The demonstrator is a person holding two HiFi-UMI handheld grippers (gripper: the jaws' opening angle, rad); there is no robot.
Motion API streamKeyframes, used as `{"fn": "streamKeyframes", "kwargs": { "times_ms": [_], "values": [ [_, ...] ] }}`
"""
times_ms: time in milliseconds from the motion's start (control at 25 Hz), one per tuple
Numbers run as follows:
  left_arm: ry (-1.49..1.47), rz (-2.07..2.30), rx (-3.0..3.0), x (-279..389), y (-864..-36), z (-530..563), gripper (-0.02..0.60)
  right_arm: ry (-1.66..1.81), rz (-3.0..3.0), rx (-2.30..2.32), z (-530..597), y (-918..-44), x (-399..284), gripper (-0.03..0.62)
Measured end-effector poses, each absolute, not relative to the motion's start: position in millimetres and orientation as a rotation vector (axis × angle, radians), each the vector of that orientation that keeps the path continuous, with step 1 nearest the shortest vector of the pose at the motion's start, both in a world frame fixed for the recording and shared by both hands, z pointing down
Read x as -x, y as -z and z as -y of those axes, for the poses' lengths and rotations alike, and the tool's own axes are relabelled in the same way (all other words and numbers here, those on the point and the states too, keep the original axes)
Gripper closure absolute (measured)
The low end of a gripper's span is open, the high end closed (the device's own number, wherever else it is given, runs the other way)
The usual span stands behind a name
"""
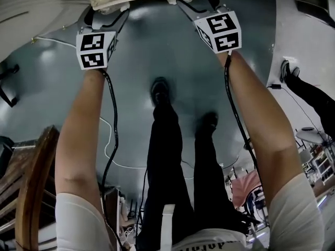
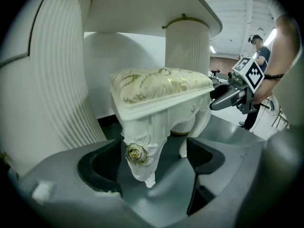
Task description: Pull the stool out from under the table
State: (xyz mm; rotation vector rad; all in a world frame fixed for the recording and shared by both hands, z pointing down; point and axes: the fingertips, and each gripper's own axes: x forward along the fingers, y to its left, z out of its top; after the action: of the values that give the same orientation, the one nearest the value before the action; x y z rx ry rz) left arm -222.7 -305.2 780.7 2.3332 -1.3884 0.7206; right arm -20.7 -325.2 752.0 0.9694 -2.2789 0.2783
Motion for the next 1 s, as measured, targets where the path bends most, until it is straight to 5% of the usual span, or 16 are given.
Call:
{"fn": "streamKeyframes", "kwargs": {
  "times_ms": [400,600,1000],
  "values": [
    [-0.635,1.46,-2.342,215,-795,311,0.164,-0.269,2.283,-1.015,330,-778,32,0.299],
    [-0.573,1.61,-2.26,228,-792,320,0.268,-0.261,2.289,-1.111,333,-775,36,0.305],
    [-0.54,1.682,-2.249,226,-792,298,0.273,-0.234,2.31,-1.12,315,-777,30,0.309]
  ]
}}
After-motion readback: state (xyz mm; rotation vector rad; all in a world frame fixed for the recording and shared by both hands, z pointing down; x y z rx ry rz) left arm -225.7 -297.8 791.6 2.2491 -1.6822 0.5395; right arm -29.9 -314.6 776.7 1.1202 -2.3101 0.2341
